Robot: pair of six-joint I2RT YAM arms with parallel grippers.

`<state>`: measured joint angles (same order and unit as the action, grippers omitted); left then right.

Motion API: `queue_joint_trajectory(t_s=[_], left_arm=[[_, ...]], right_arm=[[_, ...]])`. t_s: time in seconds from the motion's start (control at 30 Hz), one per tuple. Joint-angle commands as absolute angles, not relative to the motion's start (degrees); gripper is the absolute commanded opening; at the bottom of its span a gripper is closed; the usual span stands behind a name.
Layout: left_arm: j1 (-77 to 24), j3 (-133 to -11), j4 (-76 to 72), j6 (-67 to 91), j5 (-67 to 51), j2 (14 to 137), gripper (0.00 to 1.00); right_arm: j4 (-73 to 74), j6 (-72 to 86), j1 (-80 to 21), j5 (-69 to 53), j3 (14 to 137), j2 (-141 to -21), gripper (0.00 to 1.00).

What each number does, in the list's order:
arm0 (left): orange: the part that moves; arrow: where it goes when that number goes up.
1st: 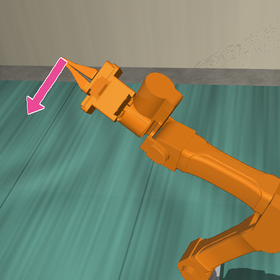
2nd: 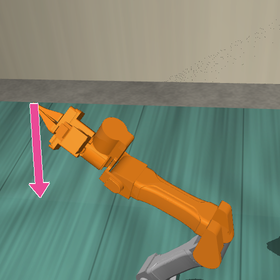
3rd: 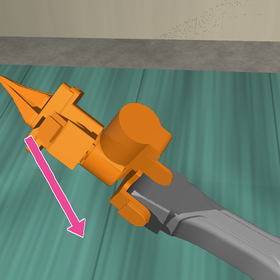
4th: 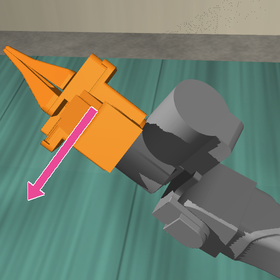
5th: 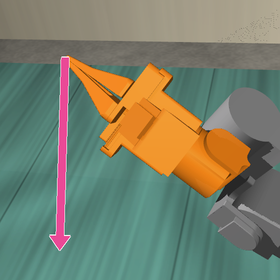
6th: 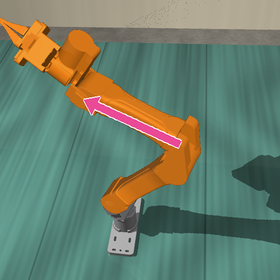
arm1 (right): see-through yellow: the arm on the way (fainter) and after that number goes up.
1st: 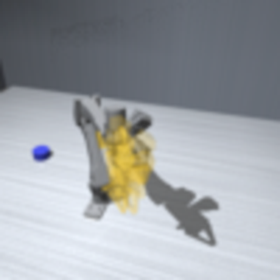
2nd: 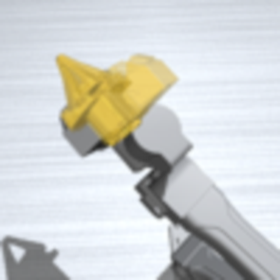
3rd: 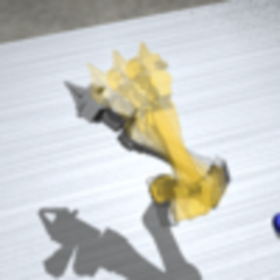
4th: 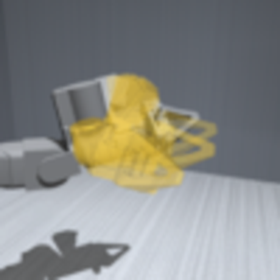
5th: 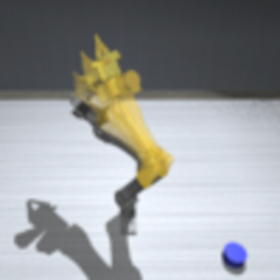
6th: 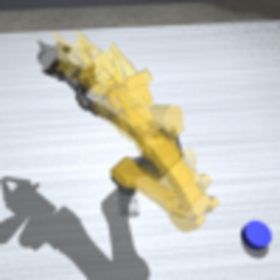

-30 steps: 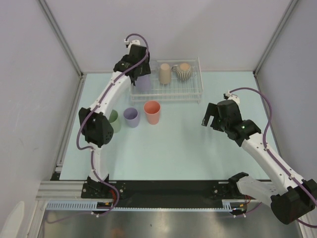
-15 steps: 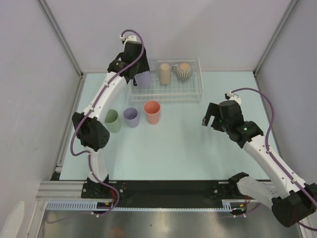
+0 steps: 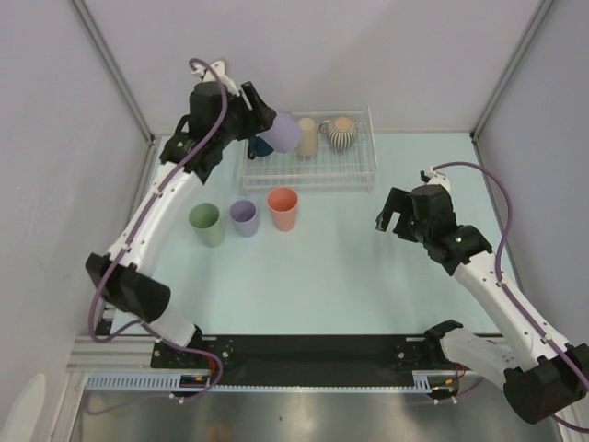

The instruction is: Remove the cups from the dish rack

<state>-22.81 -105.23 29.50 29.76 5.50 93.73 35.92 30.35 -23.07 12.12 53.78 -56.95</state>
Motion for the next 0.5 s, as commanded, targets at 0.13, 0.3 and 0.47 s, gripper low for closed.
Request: queue_joint_trajectory(t_s=[0.13, 0.3, 0.47], left_arm=[[-17.76, -81.93, 6.96, 44.98, -13.61, 76.74, 0.00], [-16.79, -70.85, -5.17, 51.50, -22.23, 70.06, 0.00], [-16.79, -63.66, -17.97, 59.31, -27.68, 66.80, 0.00]], right_arm=[[26.38, 33.13, -19.25, 0.62, 54.93, -53.27, 1.00], [19.62, 36.11, -18.28, -6.94, 54.49, -52.21, 1.00], [12.07, 41.12, -15.66, -14.22, 52.56, -51.85, 1.00]])
